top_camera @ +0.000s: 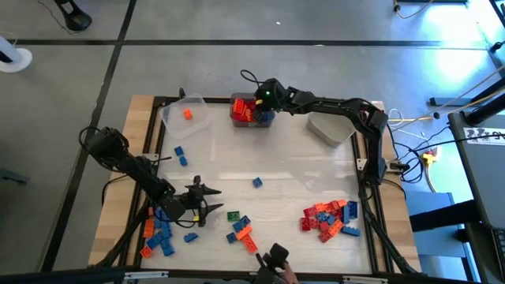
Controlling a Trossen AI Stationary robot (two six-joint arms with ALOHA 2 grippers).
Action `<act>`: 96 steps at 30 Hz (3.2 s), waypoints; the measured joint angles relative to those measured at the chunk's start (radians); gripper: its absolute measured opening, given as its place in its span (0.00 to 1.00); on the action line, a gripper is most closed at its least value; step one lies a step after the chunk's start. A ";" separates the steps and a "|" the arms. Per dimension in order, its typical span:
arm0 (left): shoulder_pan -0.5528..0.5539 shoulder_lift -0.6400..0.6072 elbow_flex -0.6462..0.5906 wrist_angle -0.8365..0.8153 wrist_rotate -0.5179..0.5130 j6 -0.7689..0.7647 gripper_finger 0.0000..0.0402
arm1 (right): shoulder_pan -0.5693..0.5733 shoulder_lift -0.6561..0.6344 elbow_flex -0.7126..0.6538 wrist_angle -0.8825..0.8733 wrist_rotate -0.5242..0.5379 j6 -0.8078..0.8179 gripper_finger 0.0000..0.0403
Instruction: Sort blocks by size
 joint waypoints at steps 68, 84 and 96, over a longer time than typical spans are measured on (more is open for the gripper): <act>0.001 0.000 -0.001 -0.035 0.000 -0.034 0.53 | 1.074 0.140 -0.008 0.063 -0.081 0.488 0.59; 0.001 0.000 0.000 -0.035 -0.001 -0.035 0.53 | 1.059 0.141 -0.005 -0.099 -0.044 0.428 0.59; 0.001 0.000 0.000 -0.050 -0.001 -0.048 0.53 | 1.039 0.080 0.075 -0.457 0.081 0.439 0.59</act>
